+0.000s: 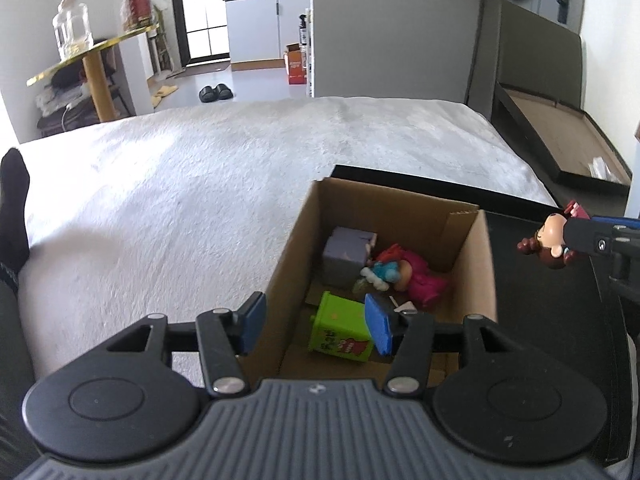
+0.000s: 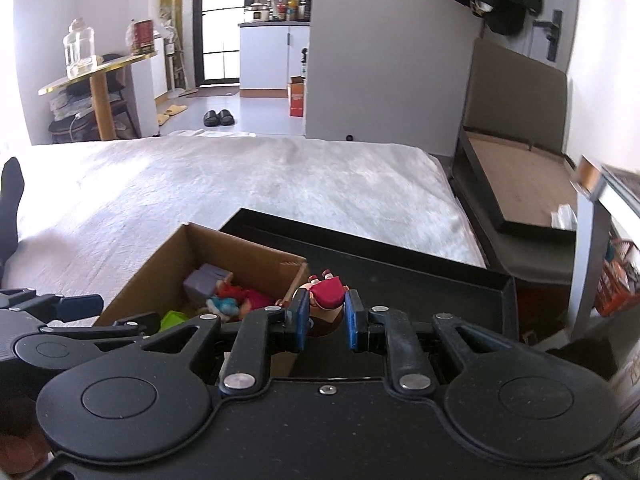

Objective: Organize rigid objects
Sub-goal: 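Carry the small doll figure over the cardboard box with the right gripper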

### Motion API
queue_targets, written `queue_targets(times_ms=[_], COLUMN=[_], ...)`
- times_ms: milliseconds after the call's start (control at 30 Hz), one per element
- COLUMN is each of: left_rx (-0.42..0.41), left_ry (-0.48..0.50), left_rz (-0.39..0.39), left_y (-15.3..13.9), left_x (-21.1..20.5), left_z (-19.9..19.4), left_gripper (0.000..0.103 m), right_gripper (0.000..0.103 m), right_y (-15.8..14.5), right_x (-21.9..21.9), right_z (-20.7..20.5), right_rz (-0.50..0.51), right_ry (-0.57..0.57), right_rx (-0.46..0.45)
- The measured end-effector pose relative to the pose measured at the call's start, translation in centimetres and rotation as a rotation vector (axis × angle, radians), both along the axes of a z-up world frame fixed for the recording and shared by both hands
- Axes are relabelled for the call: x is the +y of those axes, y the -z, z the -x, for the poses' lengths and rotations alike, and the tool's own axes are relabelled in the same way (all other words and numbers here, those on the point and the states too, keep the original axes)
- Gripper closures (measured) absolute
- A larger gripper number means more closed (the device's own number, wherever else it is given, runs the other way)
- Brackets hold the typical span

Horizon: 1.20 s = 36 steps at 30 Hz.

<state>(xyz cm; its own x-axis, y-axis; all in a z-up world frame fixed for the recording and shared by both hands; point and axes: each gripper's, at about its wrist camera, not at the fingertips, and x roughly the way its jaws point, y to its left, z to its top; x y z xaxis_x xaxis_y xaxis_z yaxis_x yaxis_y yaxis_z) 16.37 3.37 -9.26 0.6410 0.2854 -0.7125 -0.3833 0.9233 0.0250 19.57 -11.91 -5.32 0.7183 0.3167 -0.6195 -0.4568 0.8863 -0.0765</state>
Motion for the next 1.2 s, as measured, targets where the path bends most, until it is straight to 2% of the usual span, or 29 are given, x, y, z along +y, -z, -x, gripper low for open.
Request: queue_targets(times_ms=[167, 267, 533, 600, 967, 1200], left_rx=[-0.034, -0.043, -0.069, -0.068, -0.099, -0.103], left_ry=[-0.048, -0.041, -0.050, -0.049, -0.055, -0.064], left_rz=[0.026, 0.062, 0.076, 0.074, 0.149, 0.189], left_y=[0.5, 1.1, 2.2, 2.5, 2.9, 2.9], left_x=[1.4, 2.1, 3.4, 3.9, 5.4, 6.1], left_z=[0.9, 1.2, 2.1, 2.2, 2.7, 2.5], left_gripper=[0.051, 0.059, 0.079, 0.088, 0.090, 0.089], right_gripper=[0.084, 0.084, 0.084, 0.084, 0.084, 0.083], right_y=[0.1, 0.3, 1.3, 1.6, 4.4, 5.9], right_x=[1.9, 3.0, 5.7, 6.3, 9.8, 10.8], right_z=[0.3, 0.5, 0.9, 1.0, 0.3, -0.3], right_rz=[0.039, 0.067, 0.158, 0.183, 0.365, 0.430], right_ry=[-0.037, -0.060, -0.110, -0.126, -0.217, -0.205], right_rx=[-0.009, -0.010, -0.017, -0.022, -0.018, -0.002])
